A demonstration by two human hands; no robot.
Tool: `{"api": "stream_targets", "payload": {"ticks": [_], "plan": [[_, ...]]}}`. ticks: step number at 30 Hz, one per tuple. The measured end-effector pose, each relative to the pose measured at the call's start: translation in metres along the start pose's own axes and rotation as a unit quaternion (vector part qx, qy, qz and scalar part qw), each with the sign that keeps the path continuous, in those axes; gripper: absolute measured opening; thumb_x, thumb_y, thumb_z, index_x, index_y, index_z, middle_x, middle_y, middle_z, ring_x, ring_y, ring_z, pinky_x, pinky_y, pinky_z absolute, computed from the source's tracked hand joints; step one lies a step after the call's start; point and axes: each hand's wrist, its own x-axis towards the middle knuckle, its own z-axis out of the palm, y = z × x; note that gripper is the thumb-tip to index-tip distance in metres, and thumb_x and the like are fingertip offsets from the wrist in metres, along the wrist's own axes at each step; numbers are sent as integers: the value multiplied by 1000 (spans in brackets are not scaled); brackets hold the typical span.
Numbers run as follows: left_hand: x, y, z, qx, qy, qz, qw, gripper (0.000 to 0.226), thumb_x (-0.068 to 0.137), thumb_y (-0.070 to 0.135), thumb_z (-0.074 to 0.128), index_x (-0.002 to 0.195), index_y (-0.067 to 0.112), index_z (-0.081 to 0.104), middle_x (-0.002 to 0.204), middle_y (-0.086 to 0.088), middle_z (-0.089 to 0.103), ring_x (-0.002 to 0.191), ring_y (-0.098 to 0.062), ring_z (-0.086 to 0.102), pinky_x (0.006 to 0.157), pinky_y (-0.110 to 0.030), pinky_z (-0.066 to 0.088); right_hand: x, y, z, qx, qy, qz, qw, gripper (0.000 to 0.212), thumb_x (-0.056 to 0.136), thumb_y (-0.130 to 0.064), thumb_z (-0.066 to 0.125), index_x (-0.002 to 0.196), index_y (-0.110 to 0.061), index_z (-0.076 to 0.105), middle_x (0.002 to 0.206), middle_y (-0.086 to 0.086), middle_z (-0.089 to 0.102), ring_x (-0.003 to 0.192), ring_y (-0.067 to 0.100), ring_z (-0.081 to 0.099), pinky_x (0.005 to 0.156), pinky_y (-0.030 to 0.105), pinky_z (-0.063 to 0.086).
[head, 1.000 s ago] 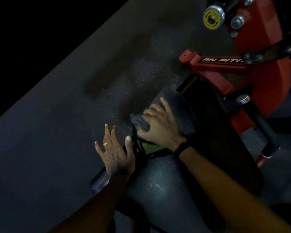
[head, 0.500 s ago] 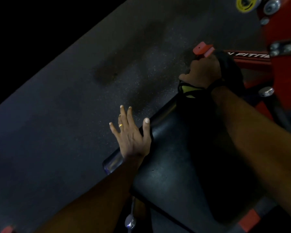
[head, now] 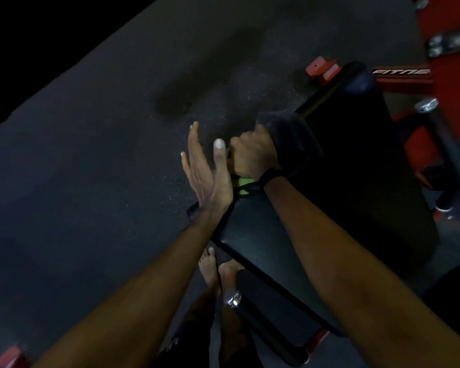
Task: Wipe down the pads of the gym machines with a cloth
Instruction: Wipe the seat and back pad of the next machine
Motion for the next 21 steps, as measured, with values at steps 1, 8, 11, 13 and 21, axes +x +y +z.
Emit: {"api": "stream_targets", "payload": {"ticks": [1, 8, 11, 13, 21], "plan": [[1, 1, -10, -4, 9, 10, 1000, 67, 99, 58, 34, 154, 20, 33, 158, -1, 39, 142, -19, 41, 118, -59, 25, -11, -19, 6, 21, 15, -15, 1000, 38, 93, -47, 34, 87, -23, 62, 95, 7, 72, 91, 27, 64, 96, 42, 34], [2, -14, -59, 8, 3, 38, 999, 61, 100, 55, 38, 151, 21, 41, 155, 4, 44, 135, 3, 44, 119, -59, 23, -102, -107, 59, 240, 176, -19, 955, 32, 82, -42, 69, 99, -15, 68, 103, 5, 65, 100, 22, 55, 91, 36, 37], [4, -10, -62, 9, 0, 35, 999, 59, 101, 51, 38, 150, 18, 43, 151, 4, 48, 130, -6, 52, 122, -55, 16, -170, -91, 105, 217, 227, 38, 949, 37, 79, -50, 65, 106, -25, 62, 110, 2, 61, 98, 25, 52, 81, 41, 37], [3, -8, -60, 25, -9, 46, 999, 60, 101, 49, 36, 150, 15, 44, 152, 3, 48, 127, 6, 50, 124, -51, 10, -209, -61, 127, 220, 249, 152, 931, 47, 73, -56, 62, 107, -24, 56, 106, 9, 61, 93, 31, 51, 78, 42, 35], [-18, -12, -39, 60, -60, 79, 993, 59, 101, 48, 35, 147, 15, 47, 150, 4, 50, 124, 9, 49, 125, -40, 7, -92, -39, 69, 178, 281, 389, 859, 51, 84, -48, 51, 125, -17, 55, 118, 14, 54, 102, 35, 49, 82, 46, 35]]}}
